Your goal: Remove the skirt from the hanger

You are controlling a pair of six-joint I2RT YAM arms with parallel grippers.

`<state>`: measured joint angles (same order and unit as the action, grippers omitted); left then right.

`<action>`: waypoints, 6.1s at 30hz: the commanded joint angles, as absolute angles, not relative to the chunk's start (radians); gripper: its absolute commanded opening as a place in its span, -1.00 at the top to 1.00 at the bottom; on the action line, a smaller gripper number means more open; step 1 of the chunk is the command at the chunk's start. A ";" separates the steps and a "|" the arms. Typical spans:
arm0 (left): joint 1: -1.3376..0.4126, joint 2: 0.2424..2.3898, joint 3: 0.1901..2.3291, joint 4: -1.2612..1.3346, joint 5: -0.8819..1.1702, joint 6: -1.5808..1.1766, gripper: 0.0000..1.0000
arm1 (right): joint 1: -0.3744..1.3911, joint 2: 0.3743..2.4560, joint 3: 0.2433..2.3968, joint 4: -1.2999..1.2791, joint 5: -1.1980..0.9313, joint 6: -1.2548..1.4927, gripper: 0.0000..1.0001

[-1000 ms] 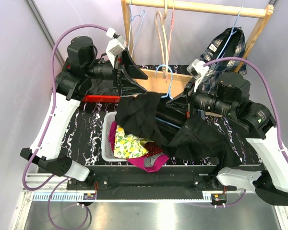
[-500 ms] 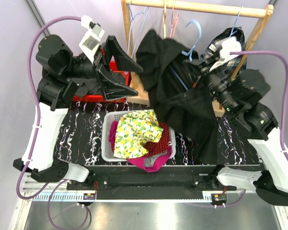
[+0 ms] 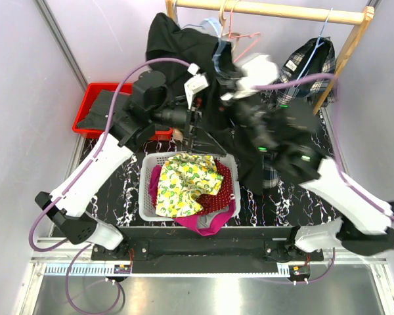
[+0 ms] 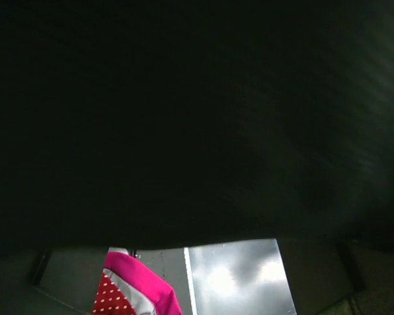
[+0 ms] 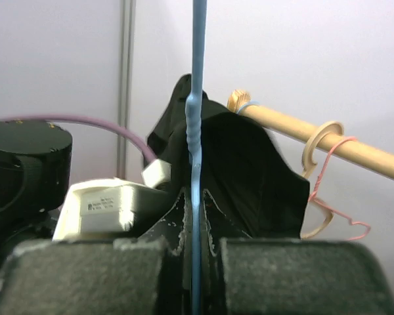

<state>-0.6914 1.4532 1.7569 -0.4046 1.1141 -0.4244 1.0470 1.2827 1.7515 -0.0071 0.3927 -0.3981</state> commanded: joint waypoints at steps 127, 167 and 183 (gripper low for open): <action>-0.196 1.292 2.132 -0.928 0.515 0.447 0.77 | 1.086 0.922 2.007 -1.169 0.297 0.097 1.00; -0.290 1.295 2.003 -0.488 1.046 -0.364 0.86 | 1.086 1.095 1.865 -0.970 0.888 0.150 1.00; -0.637 1.293 1.477 -0.838 0.494 0.130 1.00 | 1.051 1.333 2.029 -0.893 0.947 0.095 1.00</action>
